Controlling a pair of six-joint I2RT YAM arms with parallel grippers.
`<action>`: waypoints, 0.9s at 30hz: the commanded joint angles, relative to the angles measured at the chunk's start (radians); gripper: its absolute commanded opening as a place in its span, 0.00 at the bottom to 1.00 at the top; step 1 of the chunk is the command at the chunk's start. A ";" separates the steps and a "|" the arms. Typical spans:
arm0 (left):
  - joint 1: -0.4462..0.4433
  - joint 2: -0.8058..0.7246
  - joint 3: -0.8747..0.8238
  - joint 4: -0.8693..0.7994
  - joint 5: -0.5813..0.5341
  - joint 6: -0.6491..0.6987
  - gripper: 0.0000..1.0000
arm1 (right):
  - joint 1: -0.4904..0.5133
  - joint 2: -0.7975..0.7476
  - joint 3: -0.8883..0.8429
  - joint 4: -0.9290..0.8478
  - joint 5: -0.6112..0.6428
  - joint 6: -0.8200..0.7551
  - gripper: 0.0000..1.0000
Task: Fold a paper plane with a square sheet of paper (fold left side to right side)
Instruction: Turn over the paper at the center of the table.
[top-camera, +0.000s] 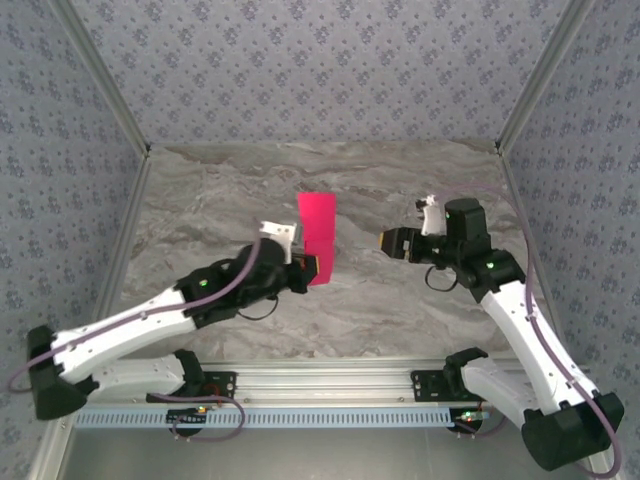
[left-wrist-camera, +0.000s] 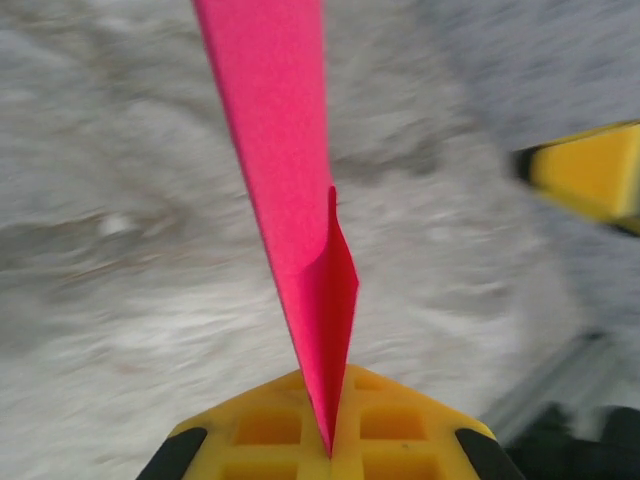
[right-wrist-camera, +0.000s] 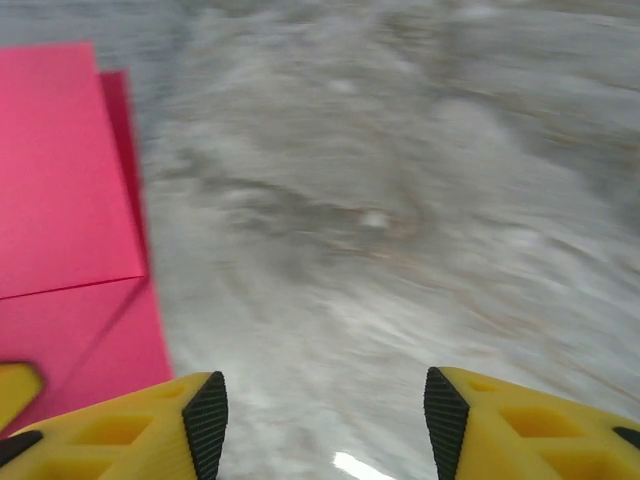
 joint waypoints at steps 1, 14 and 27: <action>-0.069 0.200 0.176 -0.528 -0.388 -0.071 0.00 | -0.047 -0.031 0.003 -0.267 0.307 -0.111 0.64; -0.090 0.859 0.580 -0.982 -0.411 -0.289 0.05 | -0.157 -0.158 -0.044 -0.312 0.377 -0.116 0.79; -0.050 1.119 0.739 -0.808 -0.106 -0.133 0.10 | -0.171 -0.170 -0.091 -0.282 0.307 -0.107 0.79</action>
